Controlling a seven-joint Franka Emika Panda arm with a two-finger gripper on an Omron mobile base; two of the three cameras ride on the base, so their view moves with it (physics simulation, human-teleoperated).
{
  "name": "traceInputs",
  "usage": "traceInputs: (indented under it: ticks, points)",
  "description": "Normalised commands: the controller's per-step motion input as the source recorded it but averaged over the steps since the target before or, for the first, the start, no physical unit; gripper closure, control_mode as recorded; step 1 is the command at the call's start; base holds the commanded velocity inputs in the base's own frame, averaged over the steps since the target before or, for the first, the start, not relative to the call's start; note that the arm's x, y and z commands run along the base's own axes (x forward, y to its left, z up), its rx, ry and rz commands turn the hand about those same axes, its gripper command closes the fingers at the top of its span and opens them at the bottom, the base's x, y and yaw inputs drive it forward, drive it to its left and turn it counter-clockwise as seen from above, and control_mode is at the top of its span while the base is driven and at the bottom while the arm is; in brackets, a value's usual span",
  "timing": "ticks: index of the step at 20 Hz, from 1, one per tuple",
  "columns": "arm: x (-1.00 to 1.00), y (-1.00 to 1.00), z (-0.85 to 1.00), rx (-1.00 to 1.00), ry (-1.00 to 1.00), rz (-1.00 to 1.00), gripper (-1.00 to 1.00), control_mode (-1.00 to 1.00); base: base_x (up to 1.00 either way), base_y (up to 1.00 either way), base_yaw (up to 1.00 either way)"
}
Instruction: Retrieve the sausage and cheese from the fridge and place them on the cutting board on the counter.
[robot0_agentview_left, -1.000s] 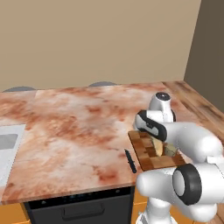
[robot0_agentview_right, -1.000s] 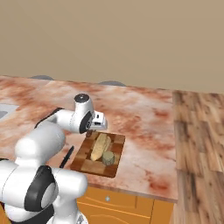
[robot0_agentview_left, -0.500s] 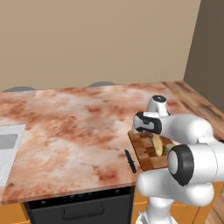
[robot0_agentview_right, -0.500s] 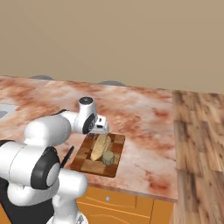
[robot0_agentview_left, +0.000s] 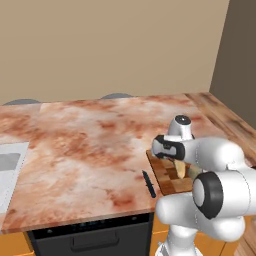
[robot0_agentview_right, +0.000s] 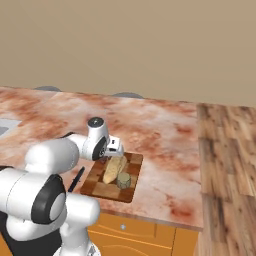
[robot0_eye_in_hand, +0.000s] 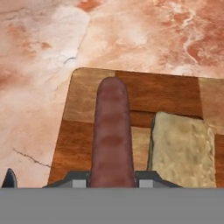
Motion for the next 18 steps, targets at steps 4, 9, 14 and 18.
traceInputs:
  ticks: [4,9,14,18]
  points:
    - [-0.18,0.01,0.19,0.00,-0.01,0.00,-1.00,-1.00,0.00,0.00,0.00]
    - [-0.06,0.04,0.57,0.00,0.01,0.00,-1.00,-1.00,0.00,0.00,0.00]
    - [-0.43,-0.10,1.00,-0.05,-0.03,0.00,-1.00,-1.00,0.00,0.00,0.00]
    - [-0.70,-0.23,1.00,-0.18,-0.10,0.00,-1.00,-1.00,0.00,0.00,0.00]
